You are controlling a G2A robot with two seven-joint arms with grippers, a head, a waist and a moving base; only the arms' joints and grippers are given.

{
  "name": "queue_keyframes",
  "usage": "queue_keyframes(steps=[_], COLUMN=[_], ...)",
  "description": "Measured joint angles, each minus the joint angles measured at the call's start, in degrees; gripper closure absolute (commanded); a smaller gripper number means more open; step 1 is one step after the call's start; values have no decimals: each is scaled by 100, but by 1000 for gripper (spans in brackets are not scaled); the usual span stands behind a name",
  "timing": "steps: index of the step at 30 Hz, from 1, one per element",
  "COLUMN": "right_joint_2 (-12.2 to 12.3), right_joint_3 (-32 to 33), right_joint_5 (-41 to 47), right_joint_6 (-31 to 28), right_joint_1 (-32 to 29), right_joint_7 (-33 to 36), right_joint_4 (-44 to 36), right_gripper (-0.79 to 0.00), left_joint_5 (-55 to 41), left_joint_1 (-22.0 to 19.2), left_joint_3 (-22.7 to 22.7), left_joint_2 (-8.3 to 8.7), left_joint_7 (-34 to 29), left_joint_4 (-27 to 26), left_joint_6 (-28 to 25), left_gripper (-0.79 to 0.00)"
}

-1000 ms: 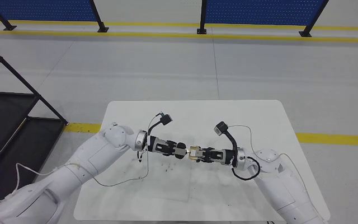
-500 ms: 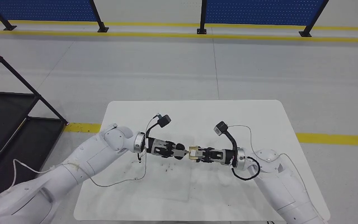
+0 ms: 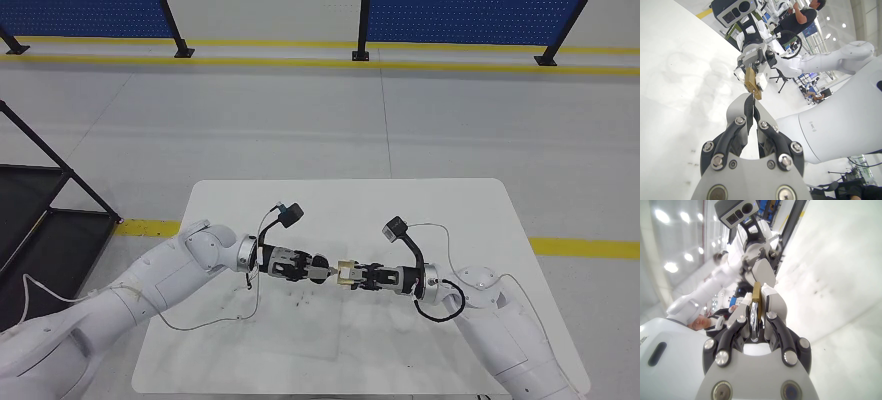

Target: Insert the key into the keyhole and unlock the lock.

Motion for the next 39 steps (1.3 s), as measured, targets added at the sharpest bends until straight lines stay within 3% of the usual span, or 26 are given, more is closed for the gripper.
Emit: queue_keyframes(steps=[20, 39], right_joint_2=[0, 0], right_joint_3=[0, 0], right_joint_5=[0, 0], right_joint_6=[0, 0], right_joint_1=[0, 0], right_joint_7=[0, 0], right_joint_4=[0, 0], right_gripper=[0, 0], left_joint_5=[-282, 231], left_joint_1=[-211, -15], left_joint_3=[248, -199], left_joint_2=[-88, -120], left_joint_7=[13, 13], left_joint_4=[144, 26], left_joint_6=[-11, -11], left_gripper=[0, 0])
